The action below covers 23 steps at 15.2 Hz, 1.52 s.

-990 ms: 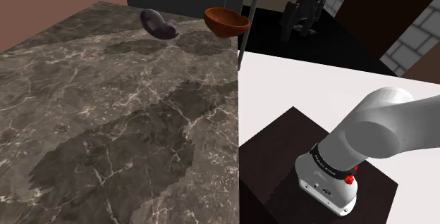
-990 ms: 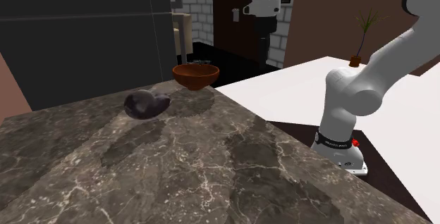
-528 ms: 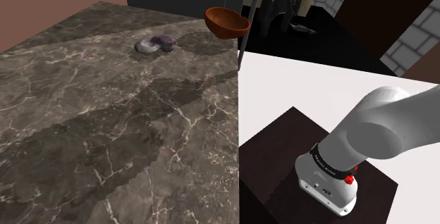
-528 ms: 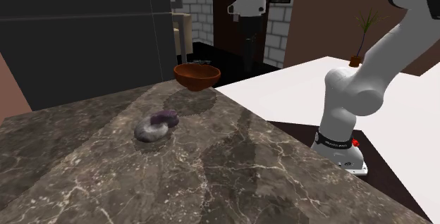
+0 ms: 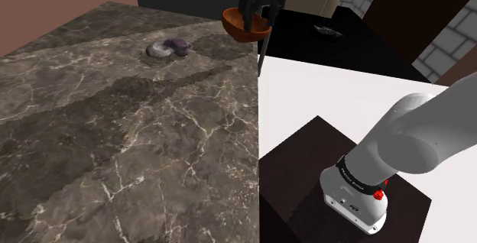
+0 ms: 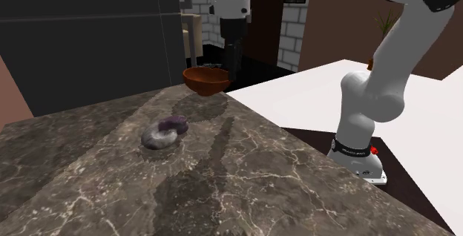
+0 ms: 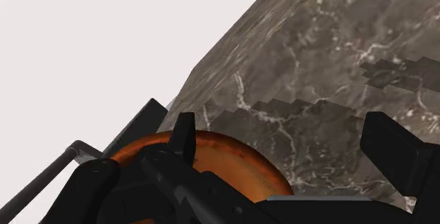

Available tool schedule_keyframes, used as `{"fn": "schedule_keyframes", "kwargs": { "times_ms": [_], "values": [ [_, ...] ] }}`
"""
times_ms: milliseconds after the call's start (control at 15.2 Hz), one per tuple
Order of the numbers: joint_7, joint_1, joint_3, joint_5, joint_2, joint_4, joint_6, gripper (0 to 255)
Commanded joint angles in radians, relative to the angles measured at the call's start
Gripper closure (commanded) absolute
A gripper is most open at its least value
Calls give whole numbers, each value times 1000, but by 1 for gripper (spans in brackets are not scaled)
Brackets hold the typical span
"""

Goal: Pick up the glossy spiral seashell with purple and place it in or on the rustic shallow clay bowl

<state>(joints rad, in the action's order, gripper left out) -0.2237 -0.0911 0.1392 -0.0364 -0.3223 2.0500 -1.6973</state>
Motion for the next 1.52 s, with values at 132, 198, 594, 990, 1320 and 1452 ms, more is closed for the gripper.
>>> {"fn": "schedule_keyframes", "kwargs": {
  "times_ms": [132,198,594,990,1320,1452],
  "values": [
    [-33,-19,38,7,127,-134,-4,0],
    [-42,-24,47,11,161,-171,-3,0],
    [-100,-65,99,53,377,-426,26,0],
    [-143,-121,129,108,577,-681,75,0],
    [-143,-116,127,105,565,-596,2,0],
    [-143,-115,127,104,562,-571,-20,0]
  ]
}}
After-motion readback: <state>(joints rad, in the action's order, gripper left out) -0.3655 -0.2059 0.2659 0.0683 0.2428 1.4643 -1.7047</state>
